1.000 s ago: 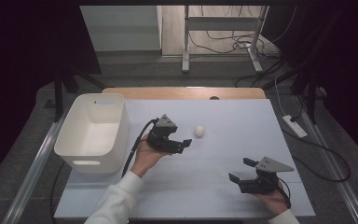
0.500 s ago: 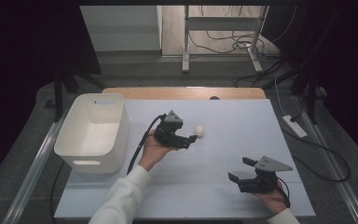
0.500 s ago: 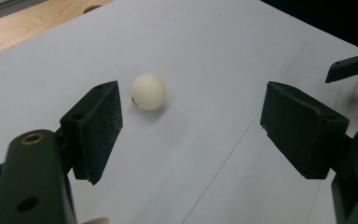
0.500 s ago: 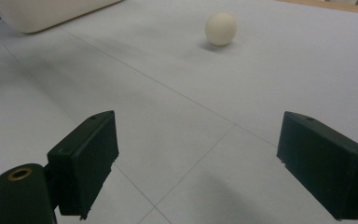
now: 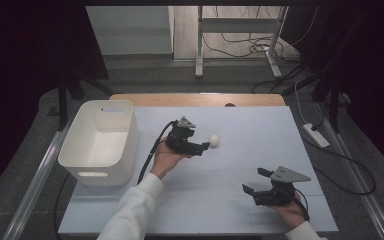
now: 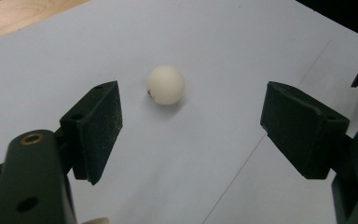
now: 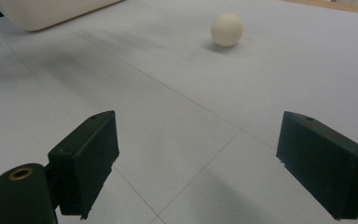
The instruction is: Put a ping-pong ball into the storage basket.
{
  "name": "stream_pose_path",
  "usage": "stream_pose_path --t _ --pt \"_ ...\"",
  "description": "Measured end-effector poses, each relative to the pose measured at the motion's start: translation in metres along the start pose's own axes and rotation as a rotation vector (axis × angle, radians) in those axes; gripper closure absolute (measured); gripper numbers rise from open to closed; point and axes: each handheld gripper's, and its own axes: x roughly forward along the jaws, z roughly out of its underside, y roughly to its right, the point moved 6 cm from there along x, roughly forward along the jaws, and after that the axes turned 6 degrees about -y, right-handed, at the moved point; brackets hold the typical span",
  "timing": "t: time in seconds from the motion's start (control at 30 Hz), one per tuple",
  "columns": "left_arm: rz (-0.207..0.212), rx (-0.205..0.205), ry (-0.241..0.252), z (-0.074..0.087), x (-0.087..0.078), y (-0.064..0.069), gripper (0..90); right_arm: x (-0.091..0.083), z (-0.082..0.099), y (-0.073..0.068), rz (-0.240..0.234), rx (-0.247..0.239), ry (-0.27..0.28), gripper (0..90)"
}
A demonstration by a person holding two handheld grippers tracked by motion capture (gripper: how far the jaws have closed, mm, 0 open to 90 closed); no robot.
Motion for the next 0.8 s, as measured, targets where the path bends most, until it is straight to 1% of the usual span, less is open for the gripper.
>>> stream_pose_path --t 0.1,0.23,0.3,0.6,0.8 --pt "0.010 -0.008 0.002 -0.001 0.003 0.000 21.2 0.001 0.000 0.000 0.001 -0.003 -0.001 12.4" --pt "0.015 -0.007 -0.009 -0.003 0.010 -0.001 21.2 0.001 -0.001 0.000 -0.002 -0.001 -0.002 12.4" --pt "0.011 -0.002 -0.010 -0.005 0.014 -0.001 21.2 0.001 -0.001 0.000 -0.002 -0.001 -0.003 12.4" --pt "0.021 0.007 -0.029 -0.010 0.025 -0.002 21.0 0.001 0.000 0.001 -0.002 0.001 0.000 12.4" --pt "0.026 -0.012 -0.031 -0.012 0.029 -0.004 21.0 0.001 0.000 0.000 -0.005 -0.002 -0.005 12.4"
